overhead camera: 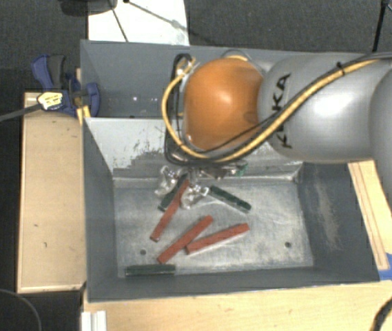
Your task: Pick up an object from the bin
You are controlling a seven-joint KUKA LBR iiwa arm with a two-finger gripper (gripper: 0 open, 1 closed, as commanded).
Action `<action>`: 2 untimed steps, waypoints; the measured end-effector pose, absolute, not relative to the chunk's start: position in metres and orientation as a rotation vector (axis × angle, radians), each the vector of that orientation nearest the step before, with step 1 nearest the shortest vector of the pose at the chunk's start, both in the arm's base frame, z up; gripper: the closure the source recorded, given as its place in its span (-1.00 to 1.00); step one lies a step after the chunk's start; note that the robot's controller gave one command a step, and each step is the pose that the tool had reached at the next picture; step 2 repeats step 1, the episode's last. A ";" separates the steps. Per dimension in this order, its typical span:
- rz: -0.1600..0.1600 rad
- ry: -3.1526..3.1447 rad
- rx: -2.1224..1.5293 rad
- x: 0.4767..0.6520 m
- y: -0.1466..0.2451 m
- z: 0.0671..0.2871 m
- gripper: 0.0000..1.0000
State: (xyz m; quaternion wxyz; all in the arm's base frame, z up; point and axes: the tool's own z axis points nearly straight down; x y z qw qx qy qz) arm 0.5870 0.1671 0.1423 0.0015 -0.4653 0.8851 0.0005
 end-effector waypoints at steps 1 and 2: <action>0.002 2.780 -1.460 0.587 0.167 0.155 1.00; 0.002 2.780 -1.460 0.587 0.167 0.155 1.00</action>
Offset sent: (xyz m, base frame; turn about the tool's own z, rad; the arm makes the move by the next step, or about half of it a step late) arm -0.0001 -0.0001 0.0476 0.0000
